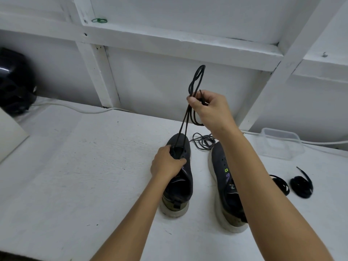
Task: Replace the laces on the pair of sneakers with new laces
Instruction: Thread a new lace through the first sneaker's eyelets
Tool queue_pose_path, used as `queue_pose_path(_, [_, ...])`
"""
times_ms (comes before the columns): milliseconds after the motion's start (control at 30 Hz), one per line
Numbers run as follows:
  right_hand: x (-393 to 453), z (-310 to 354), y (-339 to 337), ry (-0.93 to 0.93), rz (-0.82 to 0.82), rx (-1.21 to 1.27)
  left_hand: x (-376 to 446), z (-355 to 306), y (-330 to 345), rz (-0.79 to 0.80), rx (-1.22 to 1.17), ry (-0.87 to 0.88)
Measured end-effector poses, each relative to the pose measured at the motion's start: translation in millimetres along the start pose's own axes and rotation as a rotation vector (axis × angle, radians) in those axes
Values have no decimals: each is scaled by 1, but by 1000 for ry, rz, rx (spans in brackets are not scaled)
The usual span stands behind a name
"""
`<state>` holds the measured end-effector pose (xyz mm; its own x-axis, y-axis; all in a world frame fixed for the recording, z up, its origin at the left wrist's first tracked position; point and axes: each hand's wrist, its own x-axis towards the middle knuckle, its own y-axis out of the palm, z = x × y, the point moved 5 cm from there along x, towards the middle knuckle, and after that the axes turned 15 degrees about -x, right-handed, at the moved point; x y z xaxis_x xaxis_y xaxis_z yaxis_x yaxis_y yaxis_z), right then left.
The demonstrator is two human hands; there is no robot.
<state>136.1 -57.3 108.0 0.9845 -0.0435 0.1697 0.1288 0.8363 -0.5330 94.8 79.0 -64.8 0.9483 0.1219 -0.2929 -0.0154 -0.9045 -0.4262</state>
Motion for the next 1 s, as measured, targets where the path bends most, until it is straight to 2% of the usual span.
queue_pose_path(133, [-1,1,6,2,55,-30,4,-6,0,30,41,-36])
queue_pose_path(367, [-1,9,6,-49,24,-44,2,-13,-1,-61,157,-54])
queue_pose_path(567, [2,14,-8,-68,-49,-13,2,-12,-3,-39,172,-51])
queue_pose_path(1000, [2,12,-4,-72,5,-11,-2,-16,-4,-8,226,-57])
